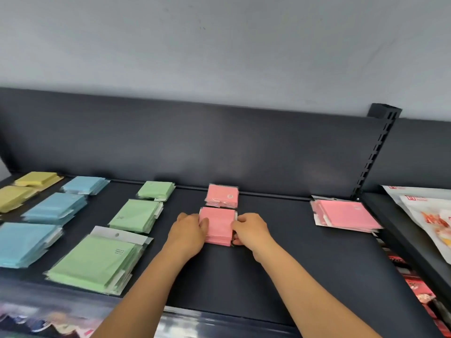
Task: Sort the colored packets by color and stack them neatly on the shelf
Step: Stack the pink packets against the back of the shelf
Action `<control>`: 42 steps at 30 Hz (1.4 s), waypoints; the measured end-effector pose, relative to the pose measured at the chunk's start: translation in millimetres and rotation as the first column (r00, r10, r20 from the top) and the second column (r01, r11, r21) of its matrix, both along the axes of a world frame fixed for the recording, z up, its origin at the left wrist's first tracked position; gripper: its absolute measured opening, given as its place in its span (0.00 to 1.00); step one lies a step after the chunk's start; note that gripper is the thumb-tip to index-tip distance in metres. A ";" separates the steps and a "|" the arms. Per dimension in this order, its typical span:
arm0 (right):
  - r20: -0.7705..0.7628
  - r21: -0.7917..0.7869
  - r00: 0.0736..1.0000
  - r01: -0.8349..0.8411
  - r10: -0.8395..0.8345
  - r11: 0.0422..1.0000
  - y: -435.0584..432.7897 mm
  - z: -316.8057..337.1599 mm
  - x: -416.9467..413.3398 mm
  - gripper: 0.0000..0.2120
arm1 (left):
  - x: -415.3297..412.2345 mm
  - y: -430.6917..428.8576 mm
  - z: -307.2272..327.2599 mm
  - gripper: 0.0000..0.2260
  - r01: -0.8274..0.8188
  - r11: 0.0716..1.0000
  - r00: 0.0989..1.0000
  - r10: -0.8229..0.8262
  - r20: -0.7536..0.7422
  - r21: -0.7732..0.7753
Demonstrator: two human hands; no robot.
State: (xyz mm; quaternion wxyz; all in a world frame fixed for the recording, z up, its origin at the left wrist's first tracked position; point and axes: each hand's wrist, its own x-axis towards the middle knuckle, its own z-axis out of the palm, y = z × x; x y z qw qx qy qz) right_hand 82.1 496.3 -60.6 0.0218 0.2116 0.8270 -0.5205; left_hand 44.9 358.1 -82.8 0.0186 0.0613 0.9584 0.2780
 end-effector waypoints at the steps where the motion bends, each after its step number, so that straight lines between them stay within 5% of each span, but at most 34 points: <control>1: -0.001 -0.014 1.000 -0.008 0.008 1.000 -0.1 1.3 1.8 0.09 | -0.5 -1.2 1.2 0.16 0.004 1.000 1.000 -0.004 0.015 0.003; 4: 0.000 -0.025 0.996 -0.084 0.084 0.996 2.6 7.8 12.6 0.12 | -1.2 -2.7 6.6 0.18 -0.011 0.999 0.999 0.013 0.050 -0.042; 7: -0.043 0.125 0.994 -0.095 0.101 0.988 23.8 14.8 26.3 0.22 | 5.9 7.1 22.3 0.26 -0.019 0.985 0.997 0.005 -0.083 -0.171; 11: -0.208 0.381 0.978 0.096 -0.016 0.920 86.9 18.0 35.6 0.25 | 23.7 48.9 49.1 0.21 0.185 0.983 0.959 -0.184 -0.214 -0.017; 18: -0.168 0.559 0.962 0.274 -0.217 0.782 188.8 19.9 49.0 0.24 | 28.6 150.4 41.3 0.23 0.509 0.852 0.853 -0.518 0.060 0.119; 26: -0.008 0.668 0.984 0.139 -0.180 0.731 220.8 2.1 34.2 0.19 | 6.9 228.5 29.7 0.23 0.327 0.919 0.887 -0.379 0.264 0.221; 31: -0.013 0.712 0.984 0.132 -0.176 0.690 217.2 -8.9 35.2 0.22 | -5.2 265.1 22.7 0.22 0.171 0.885 0.898 -0.321 0.301 0.434; 37: -0.042 0.620 0.984 0.163 -0.175 0.768 211.9 -5.7 38.2 0.21 | -0.2 278.1 43.6 0.16 -0.030 0.843 0.868 -0.245 0.432 0.537; 42: -0.110 0.516 0.978 0.210 -0.179 0.831 215.1 -1.8 45.0 0.24 | -7.1 271.7 37.7 0.26 -0.070 0.827 0.863 -0.230 0.449 0.557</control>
